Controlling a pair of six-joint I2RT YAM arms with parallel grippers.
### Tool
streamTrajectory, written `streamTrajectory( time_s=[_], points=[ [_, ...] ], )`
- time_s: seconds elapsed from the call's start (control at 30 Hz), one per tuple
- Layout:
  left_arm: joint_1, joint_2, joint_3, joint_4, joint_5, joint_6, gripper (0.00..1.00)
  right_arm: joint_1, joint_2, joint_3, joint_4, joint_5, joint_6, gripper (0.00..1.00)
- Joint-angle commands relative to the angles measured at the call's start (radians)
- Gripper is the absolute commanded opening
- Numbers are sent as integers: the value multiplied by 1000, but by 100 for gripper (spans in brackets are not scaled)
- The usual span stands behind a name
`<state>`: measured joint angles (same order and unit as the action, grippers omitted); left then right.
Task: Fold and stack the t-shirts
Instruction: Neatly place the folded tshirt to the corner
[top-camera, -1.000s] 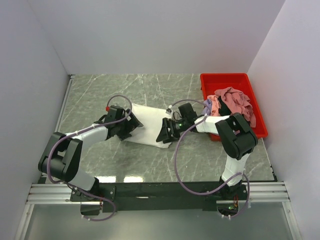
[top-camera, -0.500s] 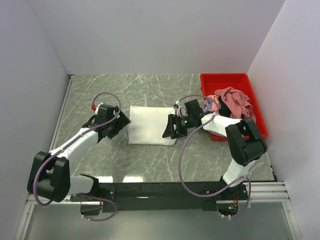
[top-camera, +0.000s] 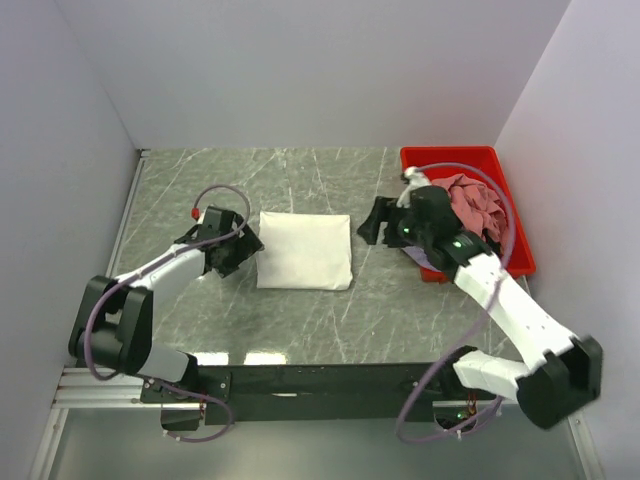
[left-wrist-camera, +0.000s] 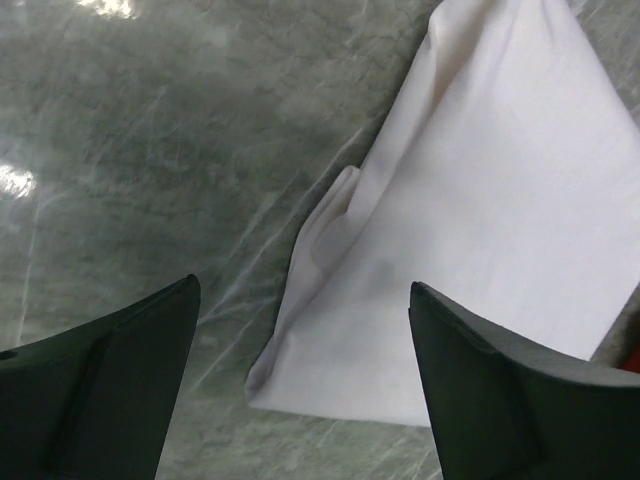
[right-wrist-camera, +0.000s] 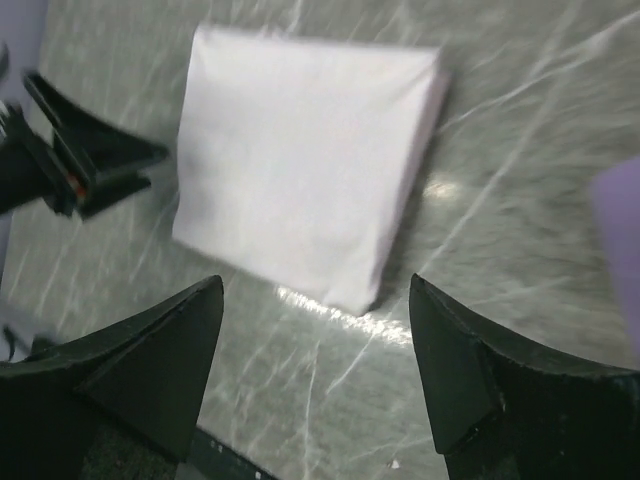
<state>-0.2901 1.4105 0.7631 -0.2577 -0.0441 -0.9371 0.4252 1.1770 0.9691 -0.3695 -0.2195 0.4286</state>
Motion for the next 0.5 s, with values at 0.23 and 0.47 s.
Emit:
streamTrajectory(
  time_s=[0.23,0.47],
  points=[
    [-4,146,90,86,99,35,71,-5,-330,-119,-59,471,71,100],
    [-14,188,88,110,122,35,55,-6,-317,-138,-36,376,26,100]
  ],
)
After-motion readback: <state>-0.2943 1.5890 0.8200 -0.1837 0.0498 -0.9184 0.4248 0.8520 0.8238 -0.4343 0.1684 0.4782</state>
